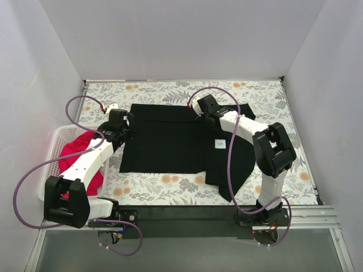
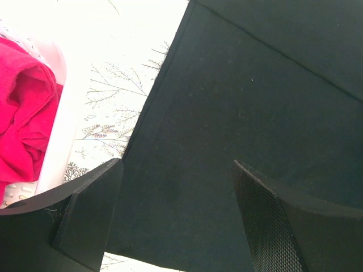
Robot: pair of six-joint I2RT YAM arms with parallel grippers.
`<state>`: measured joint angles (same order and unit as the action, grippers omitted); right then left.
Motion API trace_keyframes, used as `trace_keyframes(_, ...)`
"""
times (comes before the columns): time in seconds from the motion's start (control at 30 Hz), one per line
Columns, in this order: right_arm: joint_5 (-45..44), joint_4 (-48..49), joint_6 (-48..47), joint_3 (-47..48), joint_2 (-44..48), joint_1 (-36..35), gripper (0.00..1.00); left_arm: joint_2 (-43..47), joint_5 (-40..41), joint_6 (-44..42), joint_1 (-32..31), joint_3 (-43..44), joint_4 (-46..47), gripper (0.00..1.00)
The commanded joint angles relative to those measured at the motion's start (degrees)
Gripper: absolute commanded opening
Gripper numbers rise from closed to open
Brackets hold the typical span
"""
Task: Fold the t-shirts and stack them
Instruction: Fold the tshirt
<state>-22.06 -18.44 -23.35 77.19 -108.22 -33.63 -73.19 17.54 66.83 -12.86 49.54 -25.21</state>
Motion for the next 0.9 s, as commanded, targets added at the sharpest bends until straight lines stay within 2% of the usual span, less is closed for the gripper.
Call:
trace_keyframes(0.0, 6.06, -6.26, 3.21, 2.53, 2.05, 0.93, 0.26, 0.24, 0.04, -0.73, 0.12, -0.06, 0.87, 0.76)
trace_keyframes(0.1, 9.56, -6.35, 7.26, 1.66, 4.86, 3.64, 0.38, 0.06, -0.31, -0.73, 0.03, -0.14, 0.87, 0.76)
trace_keyframes(0.13, 10.45, -6.35, 10.32, 1.22, 6.61, 4.61, 0.45, -0.02, -0.4, -0.73, 0.03, -0.14, 0.87, 0.76)
trace_keyframes(0.2, 13.26, -6.17, 15.85, -0.8, 8.37, 8.81, 0.5, -0.11, -0.75, -0.73, 0.03, -0.06, 0.87, 0.76)
trace_keyframes(0.27, 14.85, -5.74, 20.26, -2.91, 11.18, 12.25, 0.5, 0.06, -0.93, -0.73, 0.12, -0.14, 0.87, 0.76)
trace_keyframes(0.37, 21.61, -1.26, 29.22, -10.46, 16.45, 20.16, 0.48, 0.33, -1.46, -0.73, 0.03, -0.06, 0.95, 0.76)
trace_keyframes(0.4, 26.24, 1.36, 33.33, -12.65, 17.51, 24.01, 0.45, 0.41, -1.72, -0.65, 0.12, -0.06, 0.95, 0.76)
trace_keyframes(0.6, 37.33, 9.37, 42.24, -25.06, 20.6, 34.66, 0.41, 0.5, -7.34, -0.65, 0.03, 0.03, 2.71, 0.76)
trace_keyframes(0.87, 43.24, 17.46, 45.59, -30.43, 15.86, 37.23, 0.39, -0.64, -5.94, -0.73, 0.12, -0.41, 2.62, 0.76)
